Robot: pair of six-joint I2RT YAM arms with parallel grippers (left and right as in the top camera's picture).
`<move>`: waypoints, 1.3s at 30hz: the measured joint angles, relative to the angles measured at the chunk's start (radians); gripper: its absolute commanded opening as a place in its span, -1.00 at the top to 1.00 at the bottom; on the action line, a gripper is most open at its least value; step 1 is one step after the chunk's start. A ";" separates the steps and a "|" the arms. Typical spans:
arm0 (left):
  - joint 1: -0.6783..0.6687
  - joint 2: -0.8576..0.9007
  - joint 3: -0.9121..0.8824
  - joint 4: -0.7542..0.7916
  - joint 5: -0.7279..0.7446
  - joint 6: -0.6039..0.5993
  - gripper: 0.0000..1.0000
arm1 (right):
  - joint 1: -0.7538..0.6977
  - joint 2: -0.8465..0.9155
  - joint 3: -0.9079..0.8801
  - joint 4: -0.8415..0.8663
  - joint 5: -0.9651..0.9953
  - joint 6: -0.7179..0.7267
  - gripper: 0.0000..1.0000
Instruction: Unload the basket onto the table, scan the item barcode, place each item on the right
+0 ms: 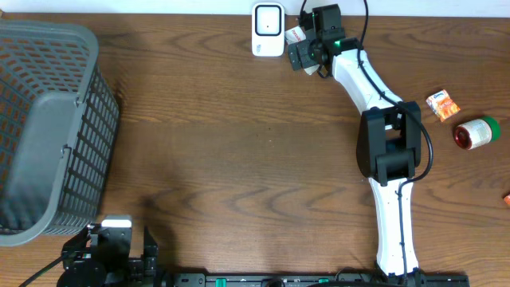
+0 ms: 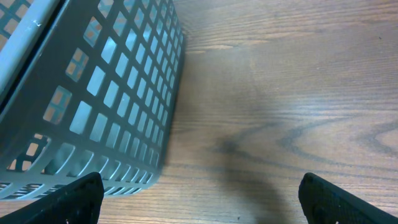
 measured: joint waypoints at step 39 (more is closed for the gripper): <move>0.000 0.000 0.000 0.000 0.000 0.000 -0.98 | -0.085 -0.216 0.018 -0.560 0.023 0.028 0.50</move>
